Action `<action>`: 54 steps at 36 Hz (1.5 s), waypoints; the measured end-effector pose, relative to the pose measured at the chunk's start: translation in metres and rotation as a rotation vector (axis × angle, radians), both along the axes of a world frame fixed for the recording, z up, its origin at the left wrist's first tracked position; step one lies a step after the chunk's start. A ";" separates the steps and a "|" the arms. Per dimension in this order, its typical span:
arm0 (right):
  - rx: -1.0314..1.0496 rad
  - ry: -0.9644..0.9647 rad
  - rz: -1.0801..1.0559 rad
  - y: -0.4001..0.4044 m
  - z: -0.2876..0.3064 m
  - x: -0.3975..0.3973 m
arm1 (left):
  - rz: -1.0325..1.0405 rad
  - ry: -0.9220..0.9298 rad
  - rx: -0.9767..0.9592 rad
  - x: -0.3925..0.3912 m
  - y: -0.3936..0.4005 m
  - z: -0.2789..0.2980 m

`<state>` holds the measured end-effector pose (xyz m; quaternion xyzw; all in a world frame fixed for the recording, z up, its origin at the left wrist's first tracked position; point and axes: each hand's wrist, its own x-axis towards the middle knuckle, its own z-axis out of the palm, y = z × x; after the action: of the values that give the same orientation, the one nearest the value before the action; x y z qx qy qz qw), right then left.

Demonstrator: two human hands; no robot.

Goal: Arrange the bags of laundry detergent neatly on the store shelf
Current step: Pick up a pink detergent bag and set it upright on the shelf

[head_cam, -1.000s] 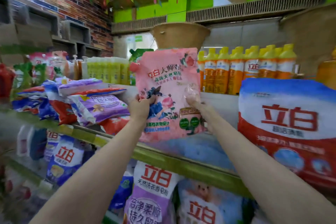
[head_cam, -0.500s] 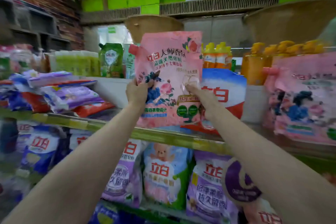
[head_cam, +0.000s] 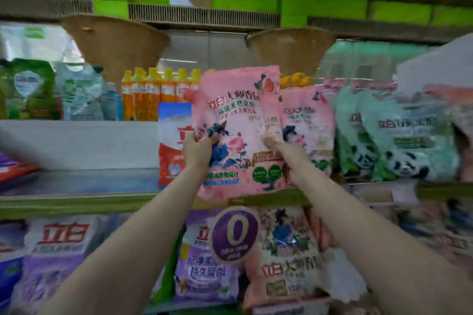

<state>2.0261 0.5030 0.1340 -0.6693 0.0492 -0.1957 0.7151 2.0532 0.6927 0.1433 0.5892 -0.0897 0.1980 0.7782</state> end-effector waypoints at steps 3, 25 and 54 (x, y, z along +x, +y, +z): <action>0.021 -0.020 -0.040 -0.032 0.001 -0.007 | -0.056 -0.013 -0.004 0.003 -0.035 0.002; -0.245 -0.071 -0.088 -0.228 -0.023 -0.013 | -0.172 0.033 0.084 0.045 -0.259 -0.017; -1.052 0.095 -0.576 -0.200 -0.003 -0.018 | 0.181 -0.002 1.246 0.007 -0.240 -0.013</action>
<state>2.0083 0.3033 0.1308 -0.9012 0.1570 -0.3493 0.2031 2.0606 0.4522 0.1306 0.9371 -0.1388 0.1740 0.2689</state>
